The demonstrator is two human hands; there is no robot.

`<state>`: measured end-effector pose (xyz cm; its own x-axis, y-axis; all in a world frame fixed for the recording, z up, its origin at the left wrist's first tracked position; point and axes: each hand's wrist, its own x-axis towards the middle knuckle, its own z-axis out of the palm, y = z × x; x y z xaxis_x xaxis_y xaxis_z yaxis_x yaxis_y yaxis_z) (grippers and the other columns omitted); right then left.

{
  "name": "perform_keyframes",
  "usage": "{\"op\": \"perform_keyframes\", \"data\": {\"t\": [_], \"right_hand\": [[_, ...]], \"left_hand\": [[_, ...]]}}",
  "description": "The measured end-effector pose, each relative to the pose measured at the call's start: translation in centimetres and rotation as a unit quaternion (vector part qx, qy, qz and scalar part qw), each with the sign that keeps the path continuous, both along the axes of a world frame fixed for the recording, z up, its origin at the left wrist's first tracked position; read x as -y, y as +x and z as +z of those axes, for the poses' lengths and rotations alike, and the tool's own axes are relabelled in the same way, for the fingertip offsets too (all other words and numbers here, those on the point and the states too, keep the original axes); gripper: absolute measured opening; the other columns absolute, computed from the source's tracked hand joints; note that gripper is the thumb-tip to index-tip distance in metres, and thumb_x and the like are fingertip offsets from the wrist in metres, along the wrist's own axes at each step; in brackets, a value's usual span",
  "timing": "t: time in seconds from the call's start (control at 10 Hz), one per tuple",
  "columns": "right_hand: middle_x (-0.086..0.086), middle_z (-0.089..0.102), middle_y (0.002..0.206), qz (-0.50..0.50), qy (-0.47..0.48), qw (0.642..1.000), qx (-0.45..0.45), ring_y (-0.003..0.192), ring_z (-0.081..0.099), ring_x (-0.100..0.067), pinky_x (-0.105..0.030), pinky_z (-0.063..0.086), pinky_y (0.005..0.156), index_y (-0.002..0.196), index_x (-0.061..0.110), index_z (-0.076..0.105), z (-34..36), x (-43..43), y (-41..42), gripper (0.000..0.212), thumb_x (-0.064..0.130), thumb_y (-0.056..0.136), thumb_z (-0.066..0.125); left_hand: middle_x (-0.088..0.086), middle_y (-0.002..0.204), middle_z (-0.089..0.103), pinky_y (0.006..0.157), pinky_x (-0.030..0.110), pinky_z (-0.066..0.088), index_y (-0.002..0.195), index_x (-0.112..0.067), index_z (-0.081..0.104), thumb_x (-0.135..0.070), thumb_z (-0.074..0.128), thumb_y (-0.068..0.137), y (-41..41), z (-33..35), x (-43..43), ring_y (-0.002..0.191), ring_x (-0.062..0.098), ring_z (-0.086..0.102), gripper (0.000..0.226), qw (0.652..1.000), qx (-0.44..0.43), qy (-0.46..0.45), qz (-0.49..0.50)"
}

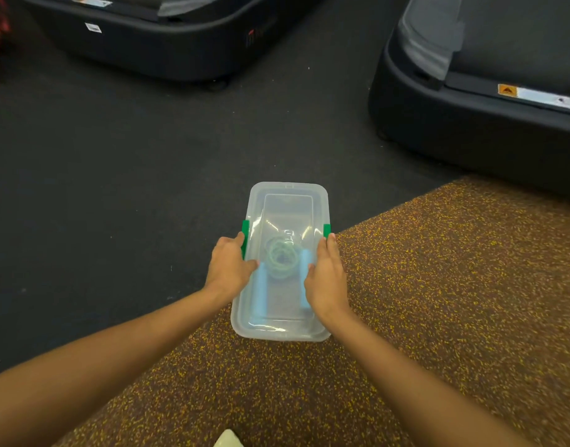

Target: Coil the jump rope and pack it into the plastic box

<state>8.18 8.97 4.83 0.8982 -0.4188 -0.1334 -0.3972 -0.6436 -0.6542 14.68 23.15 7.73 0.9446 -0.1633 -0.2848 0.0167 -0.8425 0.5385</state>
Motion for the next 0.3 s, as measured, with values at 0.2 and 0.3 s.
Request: {"op": "perform_keyframes", "data": {"t": [0.2,0.3], "right_hand": [[-0.009,0.003,0.158,0.004,0.003,1.000,0.000,0.146,0.003,-0.020,-0.025,0.006,0.116,0.146,0.004,0.010,-0.34,0.02,0.29,0.064,-0.008,0.089,0.037],[-0.010,0.006,0.157,-0.004,0.018,1.000,0.012,0.146,0.005,-0.022,-0.031,0.011,0.119,0.146,0.005,0.012,-0.04,0.15,0.33,0.063,-0.007,0.089,0.038]], "left_hand": [[0.017,0.129,0.044,0.097,0.036,0.042,0.144,-0.005,0.028,-0.015,0.064,0.087,0.37,-0.26,0.08,0.120,0.031,0.045,0.068,1.000,0.006,0.022,-0.010],[0.018,0.132,0.040,0.100,0.037,0.038,0.142,-0.003,0.030,-0.014,0.060,0.089,0.10,-0.03,0.54,0.123,0.031,0.040,0.062,1.000,-0.002,0.010,0.001]]}}
